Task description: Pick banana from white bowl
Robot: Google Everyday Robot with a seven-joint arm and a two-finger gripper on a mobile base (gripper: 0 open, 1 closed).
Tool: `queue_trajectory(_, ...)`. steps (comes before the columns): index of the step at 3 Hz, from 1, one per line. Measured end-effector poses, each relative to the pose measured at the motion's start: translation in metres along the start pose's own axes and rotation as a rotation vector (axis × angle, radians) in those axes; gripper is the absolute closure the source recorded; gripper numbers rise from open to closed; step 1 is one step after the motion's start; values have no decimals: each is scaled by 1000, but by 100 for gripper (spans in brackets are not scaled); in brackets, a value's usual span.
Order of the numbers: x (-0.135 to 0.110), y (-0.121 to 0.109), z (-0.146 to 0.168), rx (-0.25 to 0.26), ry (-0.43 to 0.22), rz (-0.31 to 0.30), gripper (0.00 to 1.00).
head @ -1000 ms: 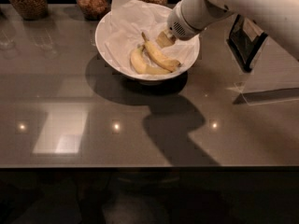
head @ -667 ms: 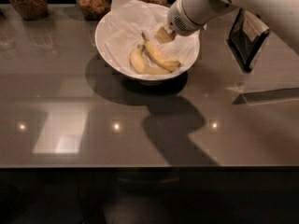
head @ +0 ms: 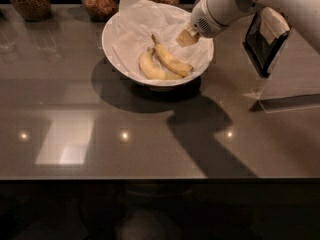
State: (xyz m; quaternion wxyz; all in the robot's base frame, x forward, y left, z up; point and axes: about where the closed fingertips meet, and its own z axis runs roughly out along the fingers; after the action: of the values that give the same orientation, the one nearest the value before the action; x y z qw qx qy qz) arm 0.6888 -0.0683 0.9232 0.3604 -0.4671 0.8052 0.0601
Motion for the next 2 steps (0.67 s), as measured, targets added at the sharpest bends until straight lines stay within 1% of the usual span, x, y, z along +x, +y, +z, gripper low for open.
queue_trajectory(1,24,-32,9,-13,-4,9,50)
queue_trajectory(2,38,-54,22,-31,-17,31,50)
